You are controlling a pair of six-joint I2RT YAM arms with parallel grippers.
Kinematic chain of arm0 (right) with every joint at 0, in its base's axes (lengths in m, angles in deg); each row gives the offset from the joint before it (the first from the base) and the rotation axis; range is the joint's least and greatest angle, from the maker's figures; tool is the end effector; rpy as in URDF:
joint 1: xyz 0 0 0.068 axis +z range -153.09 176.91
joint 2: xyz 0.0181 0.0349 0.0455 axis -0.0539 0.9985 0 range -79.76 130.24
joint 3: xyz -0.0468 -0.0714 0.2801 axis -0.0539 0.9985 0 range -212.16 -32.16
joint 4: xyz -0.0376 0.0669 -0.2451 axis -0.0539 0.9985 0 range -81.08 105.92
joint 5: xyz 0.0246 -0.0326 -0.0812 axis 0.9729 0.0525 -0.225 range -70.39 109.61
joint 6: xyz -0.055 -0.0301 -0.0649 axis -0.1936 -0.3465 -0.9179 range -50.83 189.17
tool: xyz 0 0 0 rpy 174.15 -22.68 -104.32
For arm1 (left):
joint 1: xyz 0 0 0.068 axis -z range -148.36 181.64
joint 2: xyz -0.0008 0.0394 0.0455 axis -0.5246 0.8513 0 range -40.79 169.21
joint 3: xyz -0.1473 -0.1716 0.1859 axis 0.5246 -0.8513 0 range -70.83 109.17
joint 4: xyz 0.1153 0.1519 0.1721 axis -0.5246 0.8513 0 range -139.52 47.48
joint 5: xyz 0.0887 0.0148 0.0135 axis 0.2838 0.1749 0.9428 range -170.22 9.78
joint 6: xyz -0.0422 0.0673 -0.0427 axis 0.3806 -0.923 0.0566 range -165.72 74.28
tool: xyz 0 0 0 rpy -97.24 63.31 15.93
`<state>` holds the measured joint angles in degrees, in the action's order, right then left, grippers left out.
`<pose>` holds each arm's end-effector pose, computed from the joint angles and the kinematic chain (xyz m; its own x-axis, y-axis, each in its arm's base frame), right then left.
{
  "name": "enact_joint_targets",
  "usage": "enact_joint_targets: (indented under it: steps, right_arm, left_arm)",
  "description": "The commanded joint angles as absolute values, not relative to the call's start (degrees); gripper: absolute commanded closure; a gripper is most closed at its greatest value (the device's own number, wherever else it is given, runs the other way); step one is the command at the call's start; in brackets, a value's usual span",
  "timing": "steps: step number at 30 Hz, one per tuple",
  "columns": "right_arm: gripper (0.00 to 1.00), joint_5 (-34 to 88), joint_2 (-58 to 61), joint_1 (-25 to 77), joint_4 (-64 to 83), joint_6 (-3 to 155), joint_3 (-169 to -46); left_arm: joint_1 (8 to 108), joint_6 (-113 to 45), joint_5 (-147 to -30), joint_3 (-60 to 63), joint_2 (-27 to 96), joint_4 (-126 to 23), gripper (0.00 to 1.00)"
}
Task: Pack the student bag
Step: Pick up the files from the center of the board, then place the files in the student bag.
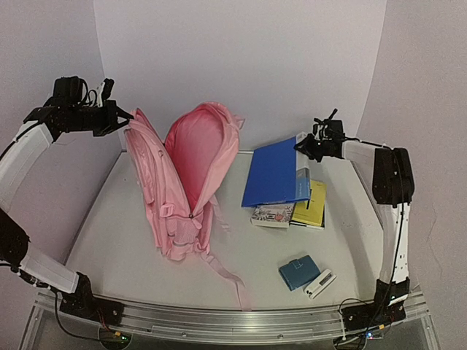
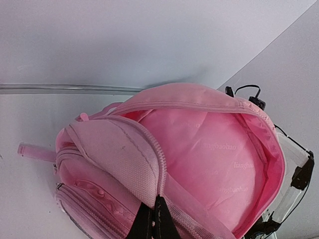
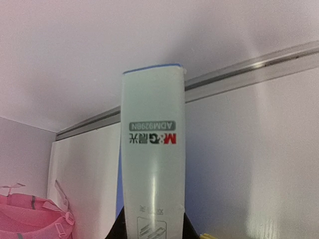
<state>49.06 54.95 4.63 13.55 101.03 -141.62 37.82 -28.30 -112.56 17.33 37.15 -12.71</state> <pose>0.5773 0.1183 0.1958 -0.7041 0.3685 -0.6070 -0.1975 0.7195 0.6659 0.3069 -0.0765 0.4298 -0.5941 -0.1901 -0.7816 0.4075 0.7667 -0.4961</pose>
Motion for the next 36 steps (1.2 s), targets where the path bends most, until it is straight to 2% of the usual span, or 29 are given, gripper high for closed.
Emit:
enact_joint_targets:
  steps: [1,6,10,18,25,36]
  right_arm:
    - [1.0,48.6,39.2,4.2,1.1,103.6,-134.2]
    - [1.0,46.7,26.8,4.2,-2.6,108.3,-126.0]
    - [1.0,39.5,14.9,5.5,-3.1,110.0,-121.2]
    - [1.0,21.0,-0.9,17.6,-3.8,106.6,-120.2]
    - [1.0,16.2,-4.5,24.4,-11.3,108.5,-120.4]
    - [1.0,11.3,1.5,33.4,-16.3,105.8,-127.0]
  left_arm:
    - [37.4,-27.6,-112.4,15.5,36.0,-13.1,1.0]
    - [37.4,-26.4,-113.9,13.8,35.6,-15.0,1.0]
    - [37.4,-25.1,-115.3,12.6,35.5,-16.7,1.0]
    - [37.4,-23.7,-117.0,11.8,35.7,-19.3,1.0]
    - [37.4,-23.5,-117.5,11.5,36.1,-19.9,1.0]
    - [37.4,-23.0,-117.5,10.7,35.9,-20.2,1.0]
